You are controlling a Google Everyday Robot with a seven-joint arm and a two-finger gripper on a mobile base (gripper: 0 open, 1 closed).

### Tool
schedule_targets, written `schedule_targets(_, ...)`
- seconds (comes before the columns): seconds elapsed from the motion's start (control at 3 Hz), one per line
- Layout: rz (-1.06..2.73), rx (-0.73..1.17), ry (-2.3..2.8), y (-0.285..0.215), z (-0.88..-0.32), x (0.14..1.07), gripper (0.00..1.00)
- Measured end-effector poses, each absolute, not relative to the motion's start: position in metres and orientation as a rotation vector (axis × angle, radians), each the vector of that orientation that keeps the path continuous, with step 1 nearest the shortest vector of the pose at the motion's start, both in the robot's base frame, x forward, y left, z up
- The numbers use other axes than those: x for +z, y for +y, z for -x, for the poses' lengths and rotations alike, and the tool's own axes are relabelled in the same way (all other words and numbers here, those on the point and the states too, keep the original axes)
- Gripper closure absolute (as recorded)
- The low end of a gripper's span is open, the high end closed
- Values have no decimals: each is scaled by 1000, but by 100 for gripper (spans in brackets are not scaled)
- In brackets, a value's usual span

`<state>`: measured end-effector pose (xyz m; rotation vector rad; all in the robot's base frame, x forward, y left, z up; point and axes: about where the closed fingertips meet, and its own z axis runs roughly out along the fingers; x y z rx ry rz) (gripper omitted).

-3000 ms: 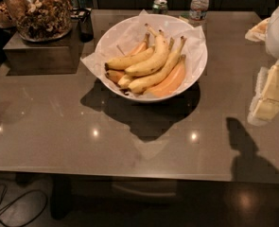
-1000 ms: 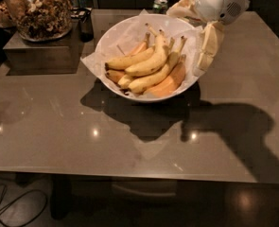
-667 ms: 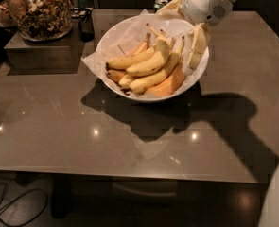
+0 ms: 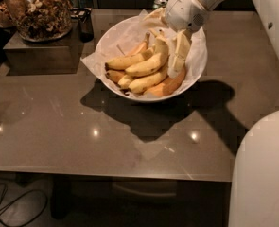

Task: Pick banana from white bowl

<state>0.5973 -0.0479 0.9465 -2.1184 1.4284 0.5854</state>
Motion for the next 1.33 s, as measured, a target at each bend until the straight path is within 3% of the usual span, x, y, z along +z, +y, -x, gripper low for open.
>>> schedule_targets(0.67,2118,585,1428,-48,-597,947,42)
schedule_targets(1.33,2089,580,1433,-41,-606,943,31)
